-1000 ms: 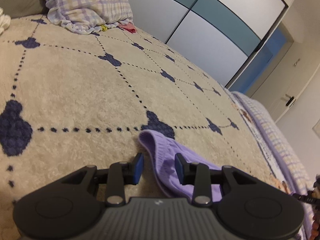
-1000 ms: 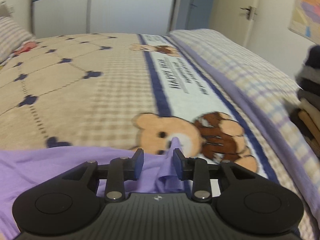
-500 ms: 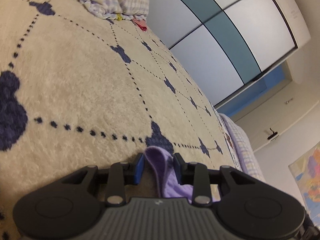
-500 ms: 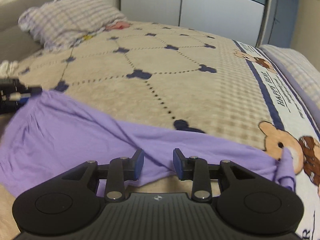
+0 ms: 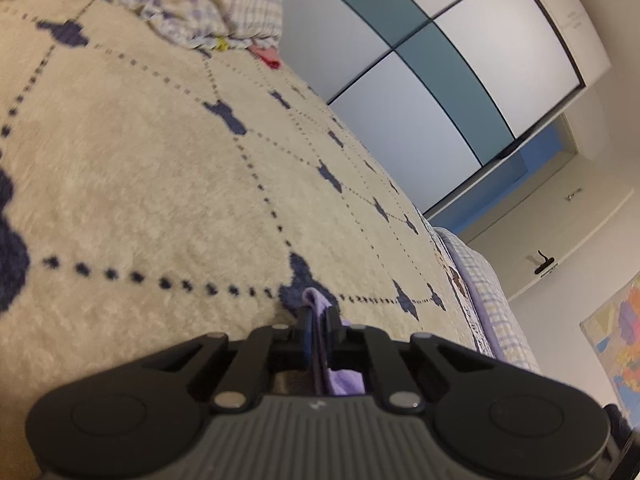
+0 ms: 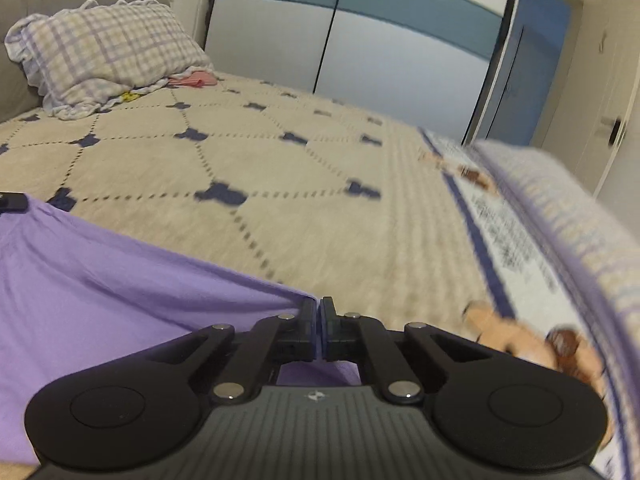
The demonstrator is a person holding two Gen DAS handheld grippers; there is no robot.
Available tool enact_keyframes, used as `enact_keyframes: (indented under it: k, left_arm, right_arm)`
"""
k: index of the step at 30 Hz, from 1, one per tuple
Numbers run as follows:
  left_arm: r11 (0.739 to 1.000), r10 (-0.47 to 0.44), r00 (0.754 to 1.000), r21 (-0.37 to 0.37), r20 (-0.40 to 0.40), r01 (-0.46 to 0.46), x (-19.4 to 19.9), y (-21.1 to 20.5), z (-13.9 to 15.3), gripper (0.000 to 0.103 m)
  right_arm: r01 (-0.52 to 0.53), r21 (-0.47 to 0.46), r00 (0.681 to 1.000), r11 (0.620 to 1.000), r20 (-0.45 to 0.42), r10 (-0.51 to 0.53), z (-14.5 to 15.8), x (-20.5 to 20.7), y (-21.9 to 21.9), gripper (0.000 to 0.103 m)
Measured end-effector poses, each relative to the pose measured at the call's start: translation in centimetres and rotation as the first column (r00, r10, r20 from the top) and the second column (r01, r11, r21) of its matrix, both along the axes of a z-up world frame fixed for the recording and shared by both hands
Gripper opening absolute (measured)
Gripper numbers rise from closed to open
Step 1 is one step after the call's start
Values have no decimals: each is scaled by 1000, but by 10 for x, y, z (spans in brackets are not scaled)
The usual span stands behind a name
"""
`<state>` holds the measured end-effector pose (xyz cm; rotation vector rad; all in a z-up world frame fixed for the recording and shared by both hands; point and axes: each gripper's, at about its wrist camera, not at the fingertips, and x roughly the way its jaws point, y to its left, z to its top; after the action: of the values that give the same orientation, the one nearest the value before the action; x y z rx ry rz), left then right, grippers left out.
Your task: Fold clothes
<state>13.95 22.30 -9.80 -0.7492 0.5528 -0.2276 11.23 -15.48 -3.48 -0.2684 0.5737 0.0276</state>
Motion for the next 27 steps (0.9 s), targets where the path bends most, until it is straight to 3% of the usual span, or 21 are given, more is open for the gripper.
enact_keyframes:
  k: [5, 11, 21, 24, 26, 27]
  left_arm:
    - [998, 38, 998, 48, 40, -40, -3, 2, 10, 6]
    - [992, 60, 997, 109, 50, -66, 0, 2, 14, 6]
    - [990, 47, 998, 135, -36, -42, 8, 3, 5, 9]
    - [990, 48, 997, 133, -63, -39, 8, 2, 7, 22]
    - [989, 45, 997, 140, -67, -35, 6, 0, 12, 39]
    - [989, 42, 997, 146, -67, -32, 5, -2, 15, 54]
  right_arm:
    - [16, -35, 1000, 999, 7, -16, 8, 42, 7, 2]
    - [25, -64, 1000, 998, -17, -26, -3, 88, 21, 2]
    - [76, 5, 985, 997, -155, -75, -33, 128, 23, 2]
    - [80, 10, 983, 997, -167, -77, -31, 127, 23, 5]
    - [87, 18, 981, 996, -175, -82, -23, 122, 23, 23]
    - [76, 30, 984, 997, -165, -70, -17, 115, 22, 29]
